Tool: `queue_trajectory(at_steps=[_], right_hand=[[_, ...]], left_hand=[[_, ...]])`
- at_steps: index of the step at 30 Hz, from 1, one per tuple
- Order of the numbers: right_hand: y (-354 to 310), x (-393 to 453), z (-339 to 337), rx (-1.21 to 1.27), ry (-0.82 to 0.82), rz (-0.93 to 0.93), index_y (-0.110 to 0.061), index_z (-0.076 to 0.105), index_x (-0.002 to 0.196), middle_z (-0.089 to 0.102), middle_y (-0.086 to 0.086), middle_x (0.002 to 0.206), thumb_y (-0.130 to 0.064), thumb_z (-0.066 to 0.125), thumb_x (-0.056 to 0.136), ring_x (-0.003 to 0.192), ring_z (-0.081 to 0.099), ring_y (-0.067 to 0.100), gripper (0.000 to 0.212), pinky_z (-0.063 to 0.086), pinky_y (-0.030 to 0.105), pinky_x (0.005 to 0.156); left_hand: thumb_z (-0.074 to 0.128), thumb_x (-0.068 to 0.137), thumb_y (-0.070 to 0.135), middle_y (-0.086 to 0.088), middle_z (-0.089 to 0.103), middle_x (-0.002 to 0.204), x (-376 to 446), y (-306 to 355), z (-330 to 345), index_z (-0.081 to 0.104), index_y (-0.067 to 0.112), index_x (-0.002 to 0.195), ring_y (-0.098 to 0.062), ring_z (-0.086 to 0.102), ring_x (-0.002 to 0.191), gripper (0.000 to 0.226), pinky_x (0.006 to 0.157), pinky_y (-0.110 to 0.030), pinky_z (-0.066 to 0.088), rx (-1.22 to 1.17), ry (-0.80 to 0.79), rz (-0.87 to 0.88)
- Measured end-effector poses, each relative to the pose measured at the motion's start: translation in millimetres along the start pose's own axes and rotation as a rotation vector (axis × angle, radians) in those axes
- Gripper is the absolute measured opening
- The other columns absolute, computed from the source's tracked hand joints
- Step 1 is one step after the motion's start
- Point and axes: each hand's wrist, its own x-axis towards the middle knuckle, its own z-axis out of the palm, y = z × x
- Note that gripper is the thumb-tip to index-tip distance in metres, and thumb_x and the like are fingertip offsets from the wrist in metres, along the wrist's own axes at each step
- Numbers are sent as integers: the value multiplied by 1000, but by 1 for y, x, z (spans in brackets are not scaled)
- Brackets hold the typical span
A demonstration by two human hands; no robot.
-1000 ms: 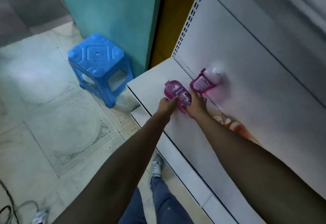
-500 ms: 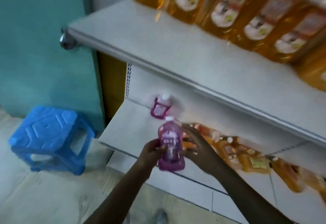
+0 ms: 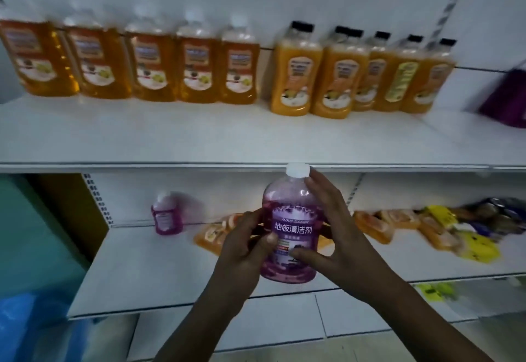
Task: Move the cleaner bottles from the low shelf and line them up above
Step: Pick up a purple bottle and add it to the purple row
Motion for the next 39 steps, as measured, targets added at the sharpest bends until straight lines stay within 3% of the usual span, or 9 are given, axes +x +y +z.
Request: queue_trajectory(at_steps=[3,6,9,12,15,19,25,32,39], right_hand=[[1,-19,-57,-18,93,-33,-53,15,144,5,-28,156,-37,70,79,144,18,0,87,47,15,97],[4,-36,-114,15,172,-74,-55,23,141,16,-30,152,-26,75,75,138,30,-1,88,51,17,91],[11,-57,-174,52,246,-93,-57,30,136,25,-26,150,-15,78,74,131,44,8,89,57,23,84],[18,-79,-225,196,315,-31,-60,36,131,40,-8,144,-4,78,72,113,61,19,91,60,32,75],[29,-103,-273,232,373,-23,-53,35,137,41,-5,143,-11,76,74,110,63,19,86,60,32,74],[56,-126,-326,244,418,23,-53,29,141,38,2,149,-11,71,81,121,57,26,85,59,40,81],[112,-149,-395,-2,461,130,-48,14,149,3,-29,157,-23,75,80,139,38,12,95,55,36,93],[195,-148,-481,-120,538,320,-56,19,142,34,-8,148,-14,79,76,119,57,9,98,59,29,82],[264,-135,-547,-207,549,353,-54,19,143,29,-14,149,-6,74,80,123,52,7,97,58,29,82]], left_hand=[[55,87,44,-4,65,116,6,23,57,54,21,130,-23,62,110,49,83,-37,58,14,-10,115],[51,86,47,7,63,118,14,52,109,47,30,133,-13,62,110,51,79,-25,56,23,-66,224],[57,87,45,19,51,134,22,77,163,28,44,144,-8,53,122,64,90,-27,54,86,-201,313],[75,79,41,30,30,146,29,89,218,5,61,142,3,40,132,97,97,-18,47,207,-323,345],[85,69,35,18,33,149,43,97,280,0,46,149,-4,44,132,117,100,-27,49,236,-404,395],[85,70,29,13,45,144,62,100,353,8,36,151,-10,52,127,112,98,-37,52,170,-419,460],[84,73,20,7,55,138,109,77,450,16,36,151,-13,60,120,105,96,-44,53,35,-509,424],[82,76,29,15,49,141,186,52,557,9,43,150,-8,56,123,105,95,-42,53,10,-639,428],[80,72,46,14,46,143,247,32,644,1,48,148,-6,56,121,110,96,-41,53,14,-613,358]])
